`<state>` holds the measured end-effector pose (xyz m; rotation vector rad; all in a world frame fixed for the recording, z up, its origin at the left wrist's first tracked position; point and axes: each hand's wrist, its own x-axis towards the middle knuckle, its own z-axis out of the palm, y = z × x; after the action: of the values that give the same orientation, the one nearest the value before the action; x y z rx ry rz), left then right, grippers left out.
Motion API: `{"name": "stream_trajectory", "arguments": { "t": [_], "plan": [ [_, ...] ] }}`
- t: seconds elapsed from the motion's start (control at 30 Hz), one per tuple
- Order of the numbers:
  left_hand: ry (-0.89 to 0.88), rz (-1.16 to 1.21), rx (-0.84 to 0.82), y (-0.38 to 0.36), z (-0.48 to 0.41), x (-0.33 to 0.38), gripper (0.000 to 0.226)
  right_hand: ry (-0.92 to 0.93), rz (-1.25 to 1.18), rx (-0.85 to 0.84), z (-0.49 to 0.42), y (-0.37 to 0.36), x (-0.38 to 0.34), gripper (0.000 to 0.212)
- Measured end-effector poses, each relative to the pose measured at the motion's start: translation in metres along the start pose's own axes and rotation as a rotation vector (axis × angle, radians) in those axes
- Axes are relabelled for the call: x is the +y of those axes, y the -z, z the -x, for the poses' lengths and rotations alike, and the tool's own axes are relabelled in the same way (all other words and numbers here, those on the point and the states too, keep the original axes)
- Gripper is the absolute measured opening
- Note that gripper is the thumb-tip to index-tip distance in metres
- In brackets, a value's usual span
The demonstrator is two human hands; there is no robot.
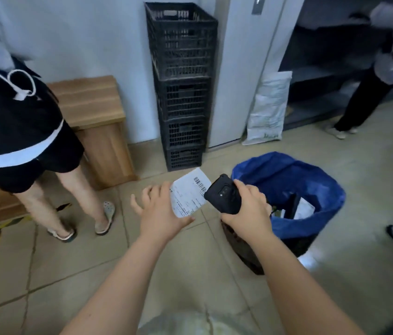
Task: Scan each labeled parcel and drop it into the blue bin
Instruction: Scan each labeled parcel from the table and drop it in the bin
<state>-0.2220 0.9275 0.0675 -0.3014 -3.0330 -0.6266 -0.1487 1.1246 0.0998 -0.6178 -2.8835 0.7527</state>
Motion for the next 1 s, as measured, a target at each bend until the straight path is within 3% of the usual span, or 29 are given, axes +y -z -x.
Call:
{"name": "stream_trajectory", "arguments": {
  "t": [0.37,0.6,0.8,1.0],
  "plan": [
    [-0.299,-0.117,-0.278,-0.125,-0.084,0.150,0.106,-0.431,-0.085,-0.040,-0.059,0.025,0.165,0.093],
    [-0.464,-0.116,-0.354,-0.200,-0.212,0.229,0.106,-0.649,-0.164,0.124,-0.156,0.036,0.237,0.093],
    [-0.385,-0.068,-0.500,-0.279,-0.319,0.291,0.109,-0.782,-0.291,0.178,-0.263,0.037,0.275,0.090],
    [-0.449,-0.182,-0.630,-0.378,-0.363,0.312,0.110,-0.923,-0.337,0.119,-0.329,-0.011,0.334,0.095]
  ]
}}
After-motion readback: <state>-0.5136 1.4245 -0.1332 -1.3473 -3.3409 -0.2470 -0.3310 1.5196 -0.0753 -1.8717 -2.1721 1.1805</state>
